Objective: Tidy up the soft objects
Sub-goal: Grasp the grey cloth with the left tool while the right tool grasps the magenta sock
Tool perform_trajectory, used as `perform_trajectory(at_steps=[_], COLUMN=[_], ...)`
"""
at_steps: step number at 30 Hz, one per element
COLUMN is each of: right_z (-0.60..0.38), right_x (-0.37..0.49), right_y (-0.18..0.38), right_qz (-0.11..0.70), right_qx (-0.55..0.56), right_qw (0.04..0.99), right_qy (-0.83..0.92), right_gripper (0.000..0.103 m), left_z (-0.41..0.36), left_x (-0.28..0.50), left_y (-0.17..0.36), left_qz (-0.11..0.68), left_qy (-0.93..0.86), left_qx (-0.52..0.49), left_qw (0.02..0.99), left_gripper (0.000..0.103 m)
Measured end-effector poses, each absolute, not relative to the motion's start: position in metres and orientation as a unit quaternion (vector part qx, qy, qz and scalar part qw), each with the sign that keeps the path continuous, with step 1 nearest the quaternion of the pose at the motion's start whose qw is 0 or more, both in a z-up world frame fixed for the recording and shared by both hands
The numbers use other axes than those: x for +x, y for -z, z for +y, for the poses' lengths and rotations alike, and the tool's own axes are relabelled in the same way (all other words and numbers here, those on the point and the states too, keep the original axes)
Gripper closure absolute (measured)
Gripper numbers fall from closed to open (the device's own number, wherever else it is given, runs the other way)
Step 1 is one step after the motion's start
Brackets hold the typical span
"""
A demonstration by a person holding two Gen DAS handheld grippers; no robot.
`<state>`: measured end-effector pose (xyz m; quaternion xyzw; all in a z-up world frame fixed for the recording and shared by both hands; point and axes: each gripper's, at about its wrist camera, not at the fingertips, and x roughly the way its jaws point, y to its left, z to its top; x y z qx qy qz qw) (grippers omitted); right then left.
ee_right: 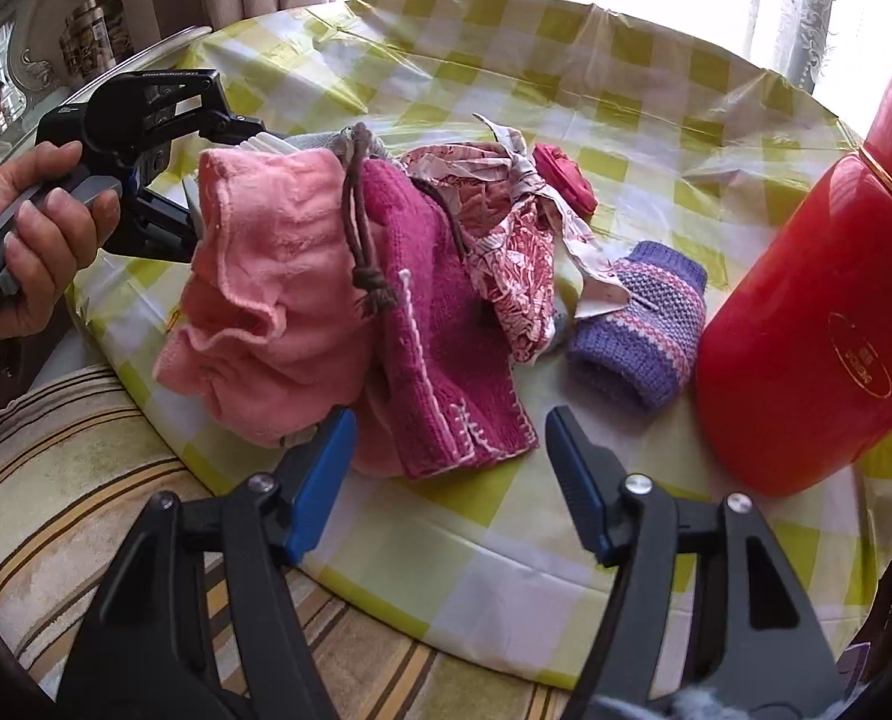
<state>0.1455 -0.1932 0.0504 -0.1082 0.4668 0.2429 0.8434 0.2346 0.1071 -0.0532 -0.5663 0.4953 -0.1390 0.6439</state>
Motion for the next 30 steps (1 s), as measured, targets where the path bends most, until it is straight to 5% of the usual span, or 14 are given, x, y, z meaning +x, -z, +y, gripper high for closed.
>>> perform_trajectory(at_steps=[6, 10, 13, 30], right_z=[-0.188, -0.189, -0.197, -0.263], right_x=[0.163, 0.167, 0.161, 0.108], right_y=[-0.034, -0.03, -0.04, -0.112], right_qz=[0.48, 0.483, 0.468, 0.41], right_qx=[-0.107, -0.103, -0.089, -0.018], right_qw=[0.835, 0.836, 0.849, 0.899], right_qy=[-0.247, -0.24, -0.23, -0.152], right_gripper=[0.05, 0.081, 0.09, 0.092], left_z=[0.104, 0.106, 0.109, 0.094], left_x=[0.244, 0.245, 0.242, 0.207], left_y=[0.056, 0.049, 0.037, -0.064], left_qz=[0.495, 0.466, 0.438, 0.32], left_qy=[0.145, 0.169, 0.189, 0.289], left_qx=[-0.566, -0.573, -0.574, -0.533], left_qw=[0.644, 0.653, 0.666, 0.728], left_gripper=[0.073, 0.091, 0.093, 0.094])
